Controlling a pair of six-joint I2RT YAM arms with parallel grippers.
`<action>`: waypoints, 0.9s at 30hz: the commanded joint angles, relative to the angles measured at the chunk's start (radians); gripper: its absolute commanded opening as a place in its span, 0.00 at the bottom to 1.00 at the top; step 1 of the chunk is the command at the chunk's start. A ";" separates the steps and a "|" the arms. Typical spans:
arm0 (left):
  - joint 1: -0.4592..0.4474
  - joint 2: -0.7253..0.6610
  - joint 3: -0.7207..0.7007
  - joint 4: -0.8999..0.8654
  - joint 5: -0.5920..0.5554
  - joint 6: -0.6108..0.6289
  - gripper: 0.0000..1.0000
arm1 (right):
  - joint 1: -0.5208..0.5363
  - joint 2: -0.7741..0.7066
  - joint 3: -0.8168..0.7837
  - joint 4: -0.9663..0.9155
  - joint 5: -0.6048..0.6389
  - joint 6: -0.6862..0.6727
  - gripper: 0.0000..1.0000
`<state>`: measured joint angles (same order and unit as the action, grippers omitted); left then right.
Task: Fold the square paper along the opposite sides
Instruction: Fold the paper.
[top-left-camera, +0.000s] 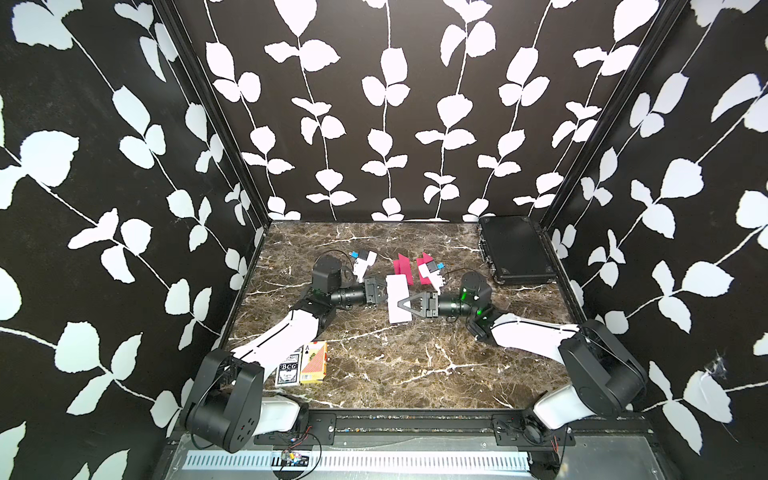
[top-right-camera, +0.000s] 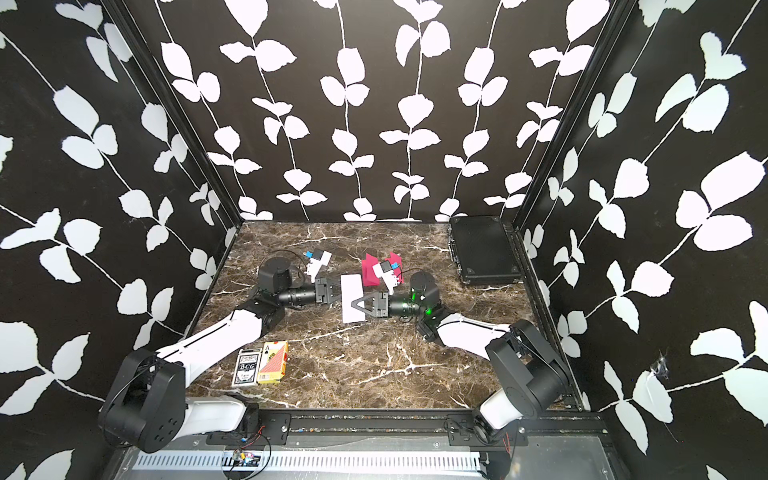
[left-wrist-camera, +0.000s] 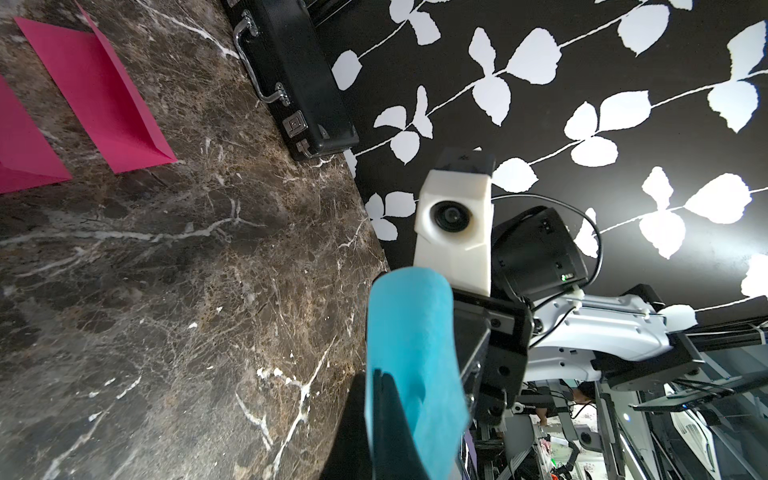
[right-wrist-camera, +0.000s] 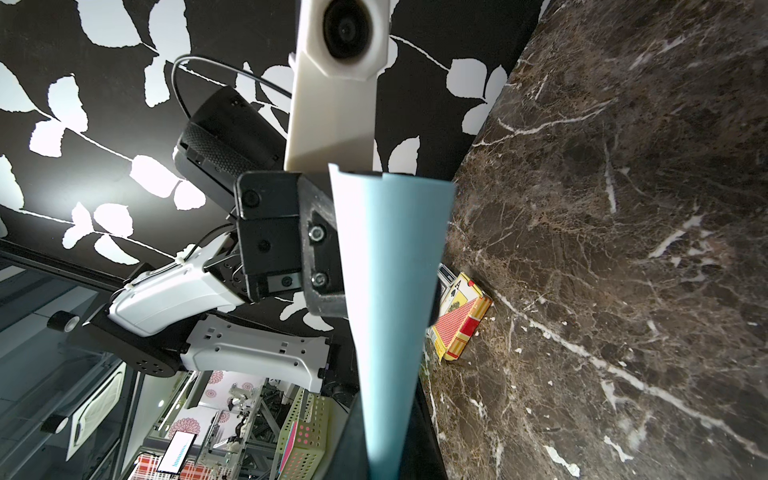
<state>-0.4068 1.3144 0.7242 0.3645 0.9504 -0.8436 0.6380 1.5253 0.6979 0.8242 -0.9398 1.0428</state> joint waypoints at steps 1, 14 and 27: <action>0.004 -0.029 -0.008 0.000 0.007 0.018 0.00 | 0.008 0.006 0.030 0.020 -0.022 -0.019 0.13; 0.005 -0.058 0.013 -0.148 -0.051 0.104 0.15 | 0.007 -0.006 0.037 -0.048 -0.014 -0.062 0.05; 0.140 -0.282 -0.011 -0.293 -0.195 0.128 0.56 | -0.003 -0.029 0.055 -0.082 -0.014 -0.087 0.04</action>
<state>-0.2729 1.1000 0.7246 0.0757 0.7910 -0.7189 0.6357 1.5249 0.6998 0.7216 -0.9405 0.9764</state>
